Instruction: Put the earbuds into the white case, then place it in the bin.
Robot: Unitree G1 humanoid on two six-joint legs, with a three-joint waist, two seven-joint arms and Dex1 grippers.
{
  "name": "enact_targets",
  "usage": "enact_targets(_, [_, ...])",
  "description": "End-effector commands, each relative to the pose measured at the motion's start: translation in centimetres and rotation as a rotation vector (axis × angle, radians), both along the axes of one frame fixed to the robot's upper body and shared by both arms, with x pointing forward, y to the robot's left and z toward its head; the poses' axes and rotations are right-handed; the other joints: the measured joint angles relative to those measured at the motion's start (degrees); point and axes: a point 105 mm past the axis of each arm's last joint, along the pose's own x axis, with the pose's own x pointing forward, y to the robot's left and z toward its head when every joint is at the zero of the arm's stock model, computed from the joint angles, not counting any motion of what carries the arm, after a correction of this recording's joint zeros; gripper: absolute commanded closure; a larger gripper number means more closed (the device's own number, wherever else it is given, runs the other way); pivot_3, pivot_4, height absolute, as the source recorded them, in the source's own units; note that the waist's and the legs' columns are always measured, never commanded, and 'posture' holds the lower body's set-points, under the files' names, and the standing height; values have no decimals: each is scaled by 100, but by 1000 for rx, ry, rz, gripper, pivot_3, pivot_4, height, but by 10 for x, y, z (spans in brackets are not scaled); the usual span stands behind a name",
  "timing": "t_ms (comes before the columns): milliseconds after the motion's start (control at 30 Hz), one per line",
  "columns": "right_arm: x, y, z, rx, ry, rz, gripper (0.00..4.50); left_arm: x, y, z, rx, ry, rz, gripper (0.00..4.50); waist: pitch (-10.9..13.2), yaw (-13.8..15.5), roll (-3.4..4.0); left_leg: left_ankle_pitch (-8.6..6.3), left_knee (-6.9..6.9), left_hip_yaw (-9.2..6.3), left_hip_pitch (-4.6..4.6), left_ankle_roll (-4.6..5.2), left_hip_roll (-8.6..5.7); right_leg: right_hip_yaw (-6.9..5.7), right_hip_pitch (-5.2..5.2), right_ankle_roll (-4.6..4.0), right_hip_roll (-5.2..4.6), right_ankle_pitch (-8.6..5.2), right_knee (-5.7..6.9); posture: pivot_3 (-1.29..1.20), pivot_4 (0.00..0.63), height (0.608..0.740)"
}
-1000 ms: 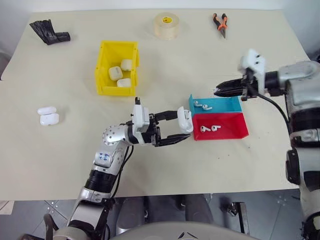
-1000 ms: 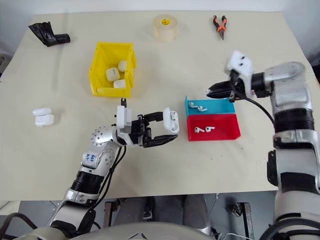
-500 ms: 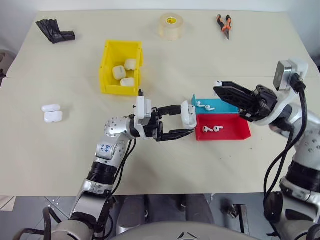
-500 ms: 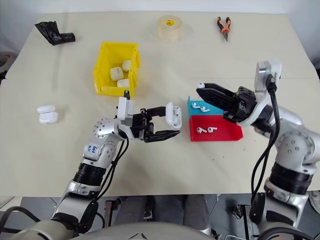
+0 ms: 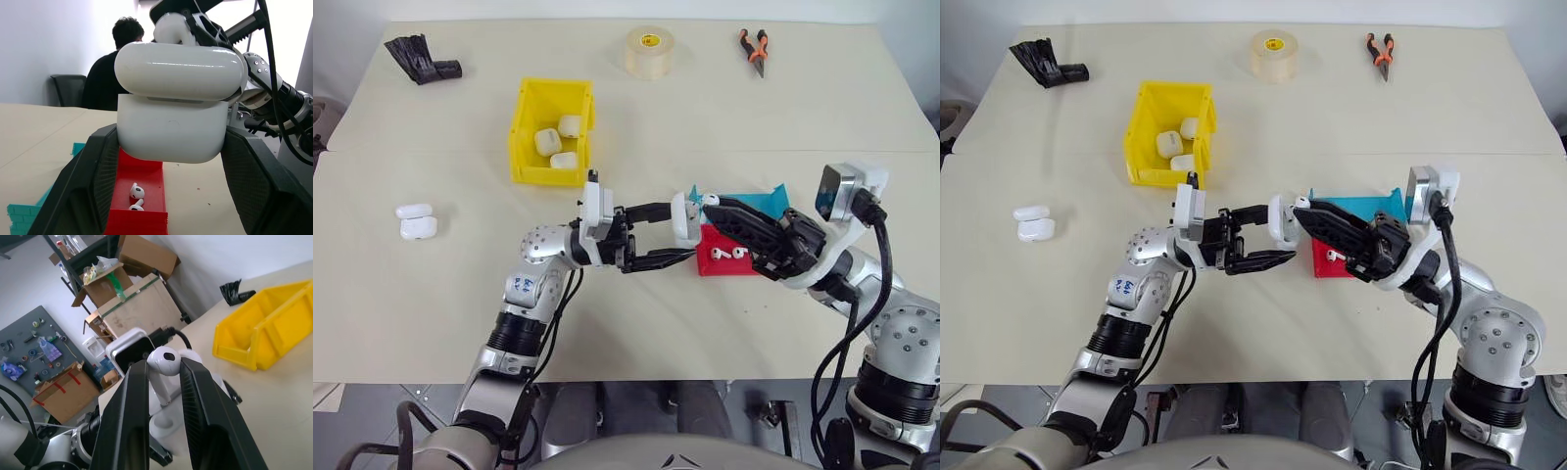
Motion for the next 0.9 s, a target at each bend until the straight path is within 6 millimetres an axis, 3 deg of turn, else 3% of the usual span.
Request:
enact_targets(33, [-8,5,1,-37,-60,16,3990,-5,-3,12,-34,-35,-29,1713,0,1,0,0,0,0,0,0,0,0,0,0,0,0,0,0,150,740])
enact_targets(567, [-2,7,-20,-132,-156,-42,3990,-5,-3,14,-45,-30,-29,1713,0,8,0,0,0,0,0,0,0,0,0,0,0,0,-1,0,150,740])
enact_targets(800, [-3,6,-23,-131,-97,-21,3990,-3,-3,15,-54,-30,-24,1713,0,11,0,0,0,0,0,1,0,0,0,0,0,0,-1,0,150,740])
enact_targets(900, [-4,8,-16,-153,-130,2,2941,-3,-4,16,-54,-32,-25,1713,0,10,-1,0,0,0,0,1,0,0,0,0,0,0,-1,0,150,740])
